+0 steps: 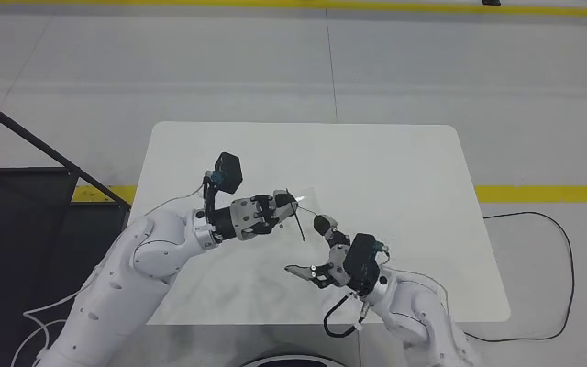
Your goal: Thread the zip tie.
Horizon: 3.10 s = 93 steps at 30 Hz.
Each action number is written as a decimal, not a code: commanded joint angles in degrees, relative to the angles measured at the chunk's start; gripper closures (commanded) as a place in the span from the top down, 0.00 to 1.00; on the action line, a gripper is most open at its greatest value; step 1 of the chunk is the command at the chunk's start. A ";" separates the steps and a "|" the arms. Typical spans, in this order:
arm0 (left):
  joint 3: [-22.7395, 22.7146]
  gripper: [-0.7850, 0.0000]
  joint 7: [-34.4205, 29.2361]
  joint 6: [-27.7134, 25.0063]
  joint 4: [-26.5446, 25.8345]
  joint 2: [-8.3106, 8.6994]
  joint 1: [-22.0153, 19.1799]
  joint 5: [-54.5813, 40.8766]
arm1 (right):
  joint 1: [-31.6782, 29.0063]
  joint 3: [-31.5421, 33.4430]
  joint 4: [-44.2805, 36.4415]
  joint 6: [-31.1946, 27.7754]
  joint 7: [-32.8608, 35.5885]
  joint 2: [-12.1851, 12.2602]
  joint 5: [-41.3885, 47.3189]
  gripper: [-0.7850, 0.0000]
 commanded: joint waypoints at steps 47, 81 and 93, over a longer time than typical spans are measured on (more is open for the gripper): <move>-3.69 1.00 -8.49 -4.62 2.24 0.87 0.78 -10.87 | 10.90 0.38 9.02 -8.81 24.23 2.26 39.98 0.00; -2.00 1.00 -49.53 13.41 11.71 2.79 -7.95 -62.32 | 20.51 -6.67 15.74 -10.23 52.98 6.01 68.52 0.00; -0.29 0.45 -57.11 16.63 15.56 2.31 -10.88 -66.66 | 26.50 -14.89 17.68 -8.81 54.41 8.82 76.05 0.00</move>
